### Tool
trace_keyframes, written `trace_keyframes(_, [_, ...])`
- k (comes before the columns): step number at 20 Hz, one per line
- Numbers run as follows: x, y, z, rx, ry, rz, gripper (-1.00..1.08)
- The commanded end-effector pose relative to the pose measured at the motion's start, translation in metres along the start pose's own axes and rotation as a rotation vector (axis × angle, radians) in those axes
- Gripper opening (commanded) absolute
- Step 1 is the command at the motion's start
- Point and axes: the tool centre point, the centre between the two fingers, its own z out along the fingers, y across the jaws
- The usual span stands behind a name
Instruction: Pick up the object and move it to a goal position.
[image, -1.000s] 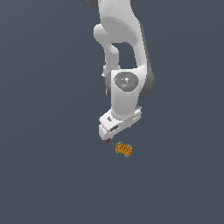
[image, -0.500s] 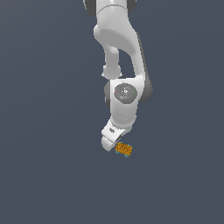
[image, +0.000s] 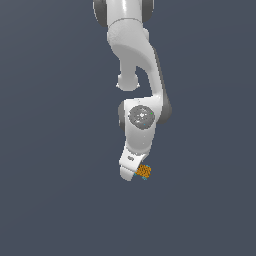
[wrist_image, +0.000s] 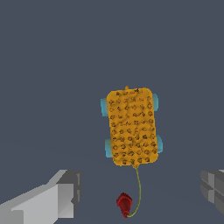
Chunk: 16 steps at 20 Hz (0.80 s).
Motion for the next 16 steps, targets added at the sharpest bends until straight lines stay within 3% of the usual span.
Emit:
trace_keyframes(1, [0.001,0.002,0.004,0.000,0.001,-0.040,1.00])
trace_keyframes(16, [0.001,0.004,0.019,0.002,0.002,-0.094,1.00])
